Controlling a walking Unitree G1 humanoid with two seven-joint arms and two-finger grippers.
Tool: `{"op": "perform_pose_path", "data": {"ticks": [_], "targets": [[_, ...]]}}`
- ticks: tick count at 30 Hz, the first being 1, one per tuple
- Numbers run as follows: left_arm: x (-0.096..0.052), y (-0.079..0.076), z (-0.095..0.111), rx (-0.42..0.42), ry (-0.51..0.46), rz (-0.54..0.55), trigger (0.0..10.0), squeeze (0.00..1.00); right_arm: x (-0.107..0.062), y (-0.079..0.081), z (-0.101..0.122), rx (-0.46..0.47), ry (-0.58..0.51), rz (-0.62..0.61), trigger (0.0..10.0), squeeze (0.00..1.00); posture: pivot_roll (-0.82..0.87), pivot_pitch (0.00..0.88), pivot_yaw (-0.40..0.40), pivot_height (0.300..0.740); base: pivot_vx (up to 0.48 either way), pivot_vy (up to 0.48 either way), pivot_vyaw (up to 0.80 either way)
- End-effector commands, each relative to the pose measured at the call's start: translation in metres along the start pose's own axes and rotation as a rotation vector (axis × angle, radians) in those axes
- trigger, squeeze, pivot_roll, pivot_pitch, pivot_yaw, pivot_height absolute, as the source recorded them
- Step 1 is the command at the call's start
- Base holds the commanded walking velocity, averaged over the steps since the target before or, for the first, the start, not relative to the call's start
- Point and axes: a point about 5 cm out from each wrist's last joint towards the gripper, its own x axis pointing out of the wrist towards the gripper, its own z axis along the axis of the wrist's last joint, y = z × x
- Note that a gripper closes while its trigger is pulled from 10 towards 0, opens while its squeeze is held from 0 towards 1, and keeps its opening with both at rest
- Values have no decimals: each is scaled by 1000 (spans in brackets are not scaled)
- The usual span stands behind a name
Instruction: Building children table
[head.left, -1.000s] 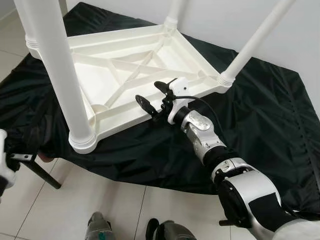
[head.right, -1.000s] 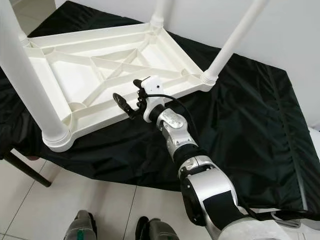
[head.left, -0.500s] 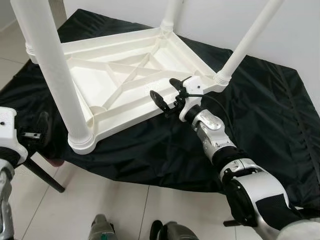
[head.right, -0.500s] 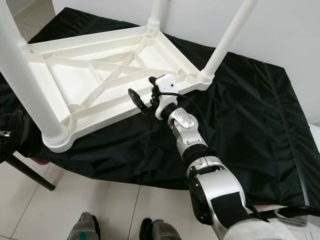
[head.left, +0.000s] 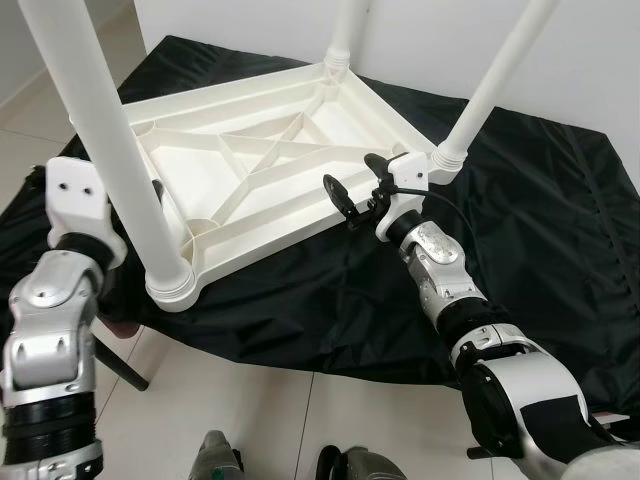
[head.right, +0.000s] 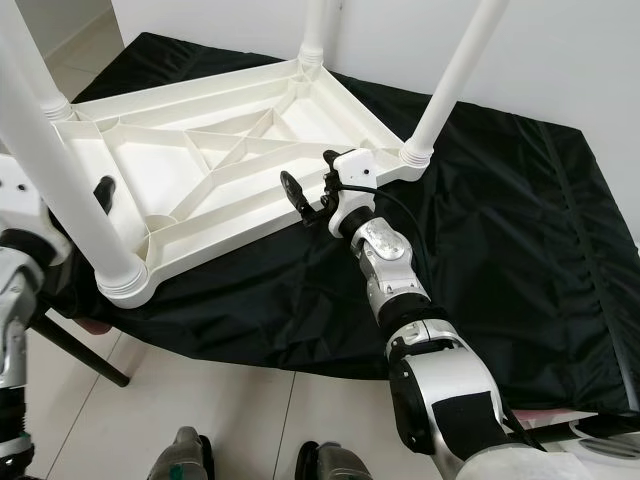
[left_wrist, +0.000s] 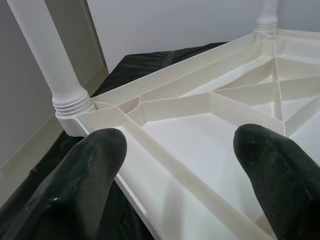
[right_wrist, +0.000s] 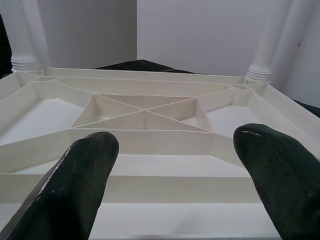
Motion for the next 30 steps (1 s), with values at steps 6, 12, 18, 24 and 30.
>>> {"op": "perform_pose_path", "data": {"ticks": [6,12,18,24,30], "targets": [[14,-29,-3,-38,-10,20,10000,0,-11,-10,-7,-7,18,-68,10000,0,135,98,-58,740,0,0,0],[24,-48,4,-75,-35,-35,10000,0,-16,-13,-10,-11,27,-99,10000,0,122,97,-48,740,0,0,0],[36,-81,15,-124,-67,-138,10000,0,-18,-18,-9,-18,30,-163,10000,0,105,93,-33,740,0,0,0],[42,-102,23,-156,-89,-188,10000,0,-24,-27,-11,-23,37,-248,10000,0,78,89,-6,740,0,0,0],[46,-126,31,-215,-103,-235,10000,0,-35,-34,-13,-38,33,-331,10000,0,48,91,22,740,0,0,0]]}}
